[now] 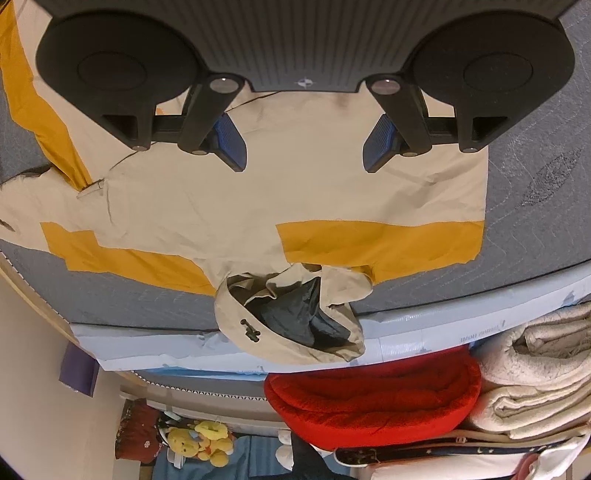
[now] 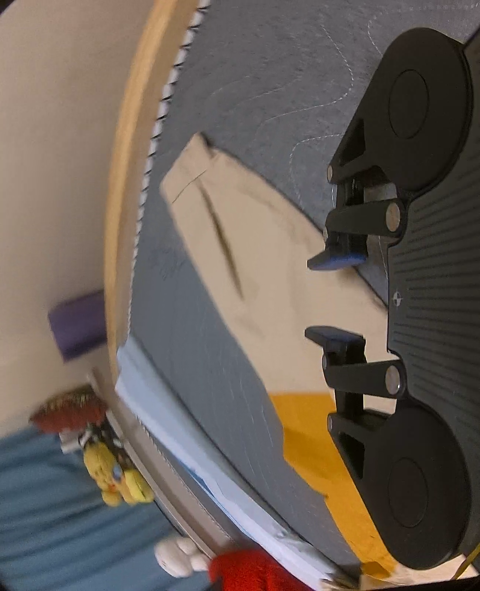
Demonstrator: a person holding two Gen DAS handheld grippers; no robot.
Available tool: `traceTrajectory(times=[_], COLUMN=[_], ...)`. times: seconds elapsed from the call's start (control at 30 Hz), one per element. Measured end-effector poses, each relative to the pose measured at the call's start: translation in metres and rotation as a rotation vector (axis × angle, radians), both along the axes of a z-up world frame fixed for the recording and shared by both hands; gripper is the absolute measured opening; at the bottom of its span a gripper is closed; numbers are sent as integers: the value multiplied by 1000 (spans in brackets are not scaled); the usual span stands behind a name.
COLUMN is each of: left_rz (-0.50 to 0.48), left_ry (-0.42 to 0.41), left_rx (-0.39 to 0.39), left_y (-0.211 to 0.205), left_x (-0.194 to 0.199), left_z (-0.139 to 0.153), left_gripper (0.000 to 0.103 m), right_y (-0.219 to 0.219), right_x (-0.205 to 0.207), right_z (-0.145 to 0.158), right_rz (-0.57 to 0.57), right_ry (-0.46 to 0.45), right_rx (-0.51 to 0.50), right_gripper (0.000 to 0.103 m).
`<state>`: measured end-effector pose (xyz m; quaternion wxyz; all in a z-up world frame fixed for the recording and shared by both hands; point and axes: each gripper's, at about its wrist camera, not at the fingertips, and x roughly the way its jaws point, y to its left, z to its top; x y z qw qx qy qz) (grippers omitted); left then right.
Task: Fold large clothes
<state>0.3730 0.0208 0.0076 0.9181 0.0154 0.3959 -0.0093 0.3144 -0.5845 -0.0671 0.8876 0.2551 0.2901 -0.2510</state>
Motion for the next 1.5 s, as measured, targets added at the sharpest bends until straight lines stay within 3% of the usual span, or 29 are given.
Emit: traceTrajectory(times=[0.23,0.37,0.67,0.8,0.9,0.93,0.97,1.1,1.2,1.3,1.4,1.5], left_rz=[0,5,16,15,20,23,28,48,68,88,127,160], left_ry=[19,27,41,46,44,43,42,30,18,5,-8,-13], left_rx=[10,14,19,21,22,21,18,8,-12,-28,-45,-74], left_y=[2,3,7,8,10,12,14,23,33,43,58,72], left_x=[2,6,12,13,13,14,14,12,8,7,7,7], left_z=[-8,-12,-17,-19,-18,-18,-17,-10,-2,7,16,23], left_gripper=[76,76,76,76,76,76,76,76,76,76,76,76], right_y=[-42,-56,-69,-62,-58,-57,-55,-34,12,90,187,279], right_x=[6,6,14,21,27,27,29,45,65,78,83,77], right_z=[-54,-66,-82,-80,-76,-74,-70,-29,25,74,99,101], right_rz=[-115,-163,-194,-183,-210,-220,-223,-228,-129,98,412,770], right_ry=[-5,-79,-188,-163,-130,-125,-129,-158,-217,-325,-379,-335], right_rx=[167,202,146,59,15,7,-1,-76,-197,-270,-215,-83], right_gripper=[38,38,38,37,26,11,3,2,2,2,2,3])
